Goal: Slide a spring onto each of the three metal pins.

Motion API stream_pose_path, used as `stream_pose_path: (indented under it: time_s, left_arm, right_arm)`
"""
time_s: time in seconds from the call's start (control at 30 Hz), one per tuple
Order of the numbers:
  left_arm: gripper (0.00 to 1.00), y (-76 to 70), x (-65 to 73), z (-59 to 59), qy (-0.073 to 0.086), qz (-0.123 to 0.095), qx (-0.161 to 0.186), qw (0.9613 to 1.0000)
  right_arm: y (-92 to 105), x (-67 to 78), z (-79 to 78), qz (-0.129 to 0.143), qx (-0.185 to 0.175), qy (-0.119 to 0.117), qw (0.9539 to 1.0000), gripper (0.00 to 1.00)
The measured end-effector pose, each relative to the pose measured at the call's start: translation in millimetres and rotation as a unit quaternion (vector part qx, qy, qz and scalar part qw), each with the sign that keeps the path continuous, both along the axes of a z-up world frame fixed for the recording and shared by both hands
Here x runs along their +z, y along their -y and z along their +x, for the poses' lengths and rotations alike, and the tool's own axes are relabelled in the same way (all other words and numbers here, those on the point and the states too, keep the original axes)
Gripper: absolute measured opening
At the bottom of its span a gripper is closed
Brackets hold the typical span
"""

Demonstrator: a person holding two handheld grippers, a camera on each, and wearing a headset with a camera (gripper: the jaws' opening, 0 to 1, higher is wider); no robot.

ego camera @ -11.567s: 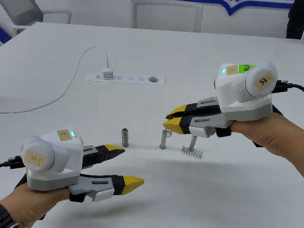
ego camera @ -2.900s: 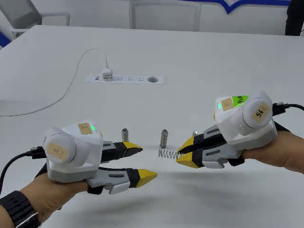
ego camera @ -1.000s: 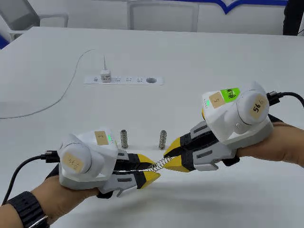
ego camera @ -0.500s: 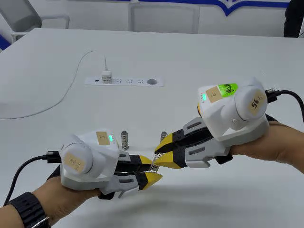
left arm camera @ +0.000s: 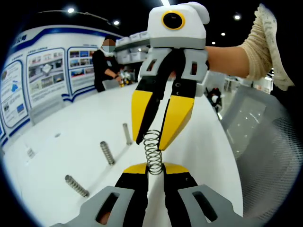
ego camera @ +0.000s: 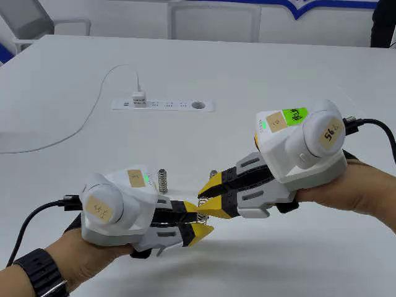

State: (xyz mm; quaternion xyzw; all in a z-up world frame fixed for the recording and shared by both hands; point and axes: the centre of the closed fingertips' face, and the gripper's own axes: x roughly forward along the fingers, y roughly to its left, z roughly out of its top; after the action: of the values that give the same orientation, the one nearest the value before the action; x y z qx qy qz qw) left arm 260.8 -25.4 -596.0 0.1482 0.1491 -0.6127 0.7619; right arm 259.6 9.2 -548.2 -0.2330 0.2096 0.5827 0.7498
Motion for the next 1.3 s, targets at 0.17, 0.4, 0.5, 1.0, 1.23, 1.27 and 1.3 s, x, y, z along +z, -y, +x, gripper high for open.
stream_pose_path:
  time_s: [0.17, 0.4, 0.5, 1.0, 1.23, 1.27, 1.3]
  left_arm:
    - [0.16, 0.4, -0.7, 1.1, -0.002, -0.003, 0.006, 1.0000]
    - [0.23, -3.8, -2.9, 1.8, -0.010, -0.007, 0.016, 0.9998]
    - [0.27, -7.4, -3.5, 3.8, -0.013, -0.009, 0.023, 0.9996]
    - [0.40, -22.8, -6.5, 10.0, -0.025, -0.016, 0.050, 0.9983]
    - [0.44, -33.3, -7.5, 13.2, -0.028, -0.017, 0.063, 0.9974]
    - [0.44, -34.6, -7.8, 13.5, -0.029, -0.017, 0.065, 0.9973]
    - [0.44, -35.8, -8.0, 13.9, -0.029, -0.017, 0.067, 0.9972]
  right_arm:
    - [2.7, 0.5, 2.2, -0.001, -0.004, -0.001, 1.0000, 0.11]
    - [9.0, 1.3, 5.6, -0.003, -0.013, 0.001, 0.9999, 0.11]
    - [13.2, 2.3, 7.6, -0.004, -0.018, 0.002, 0.9998, 0.11]
    - [36.1, 11.0, 20.0, -0.001, -0.053, 0.012, 0.9985, 0.11]
    - [47.8, 15.5, 26.4, 0.001, -0.070, 0.016, 0.9974, 0.11]
    - [49.4, 16.1, 27.4, 0.002, -0.073, 0.017, 0.9972, 0.11]
    - [50.8, 16.5, 28.1, 0.002, -0.075, 0.017, 0.9970, 0.11]
